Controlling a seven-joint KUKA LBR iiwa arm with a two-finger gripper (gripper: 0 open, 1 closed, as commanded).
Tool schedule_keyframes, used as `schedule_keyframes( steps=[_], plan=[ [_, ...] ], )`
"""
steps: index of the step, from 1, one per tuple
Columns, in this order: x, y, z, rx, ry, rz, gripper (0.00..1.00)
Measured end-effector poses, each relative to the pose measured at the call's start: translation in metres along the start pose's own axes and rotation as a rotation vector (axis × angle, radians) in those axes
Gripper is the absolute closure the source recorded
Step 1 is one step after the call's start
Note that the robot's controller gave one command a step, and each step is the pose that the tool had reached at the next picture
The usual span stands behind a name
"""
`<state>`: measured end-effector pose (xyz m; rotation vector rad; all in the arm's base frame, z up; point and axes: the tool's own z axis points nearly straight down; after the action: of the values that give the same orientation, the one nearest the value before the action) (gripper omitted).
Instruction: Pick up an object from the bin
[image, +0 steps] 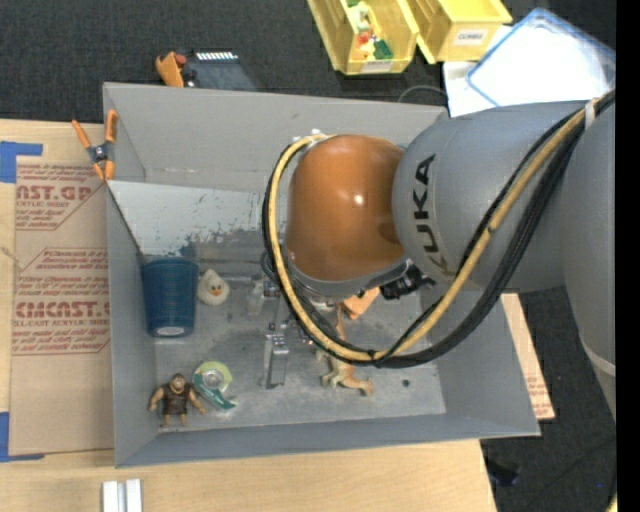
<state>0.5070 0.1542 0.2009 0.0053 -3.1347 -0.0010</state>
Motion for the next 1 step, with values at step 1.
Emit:
schedule_keyframes(
  steps=[1],
  plan=[
    [-0.0016, -0.001, -0.0046, -0.001, -0.007, 0.002, 0.0]
  ],
)
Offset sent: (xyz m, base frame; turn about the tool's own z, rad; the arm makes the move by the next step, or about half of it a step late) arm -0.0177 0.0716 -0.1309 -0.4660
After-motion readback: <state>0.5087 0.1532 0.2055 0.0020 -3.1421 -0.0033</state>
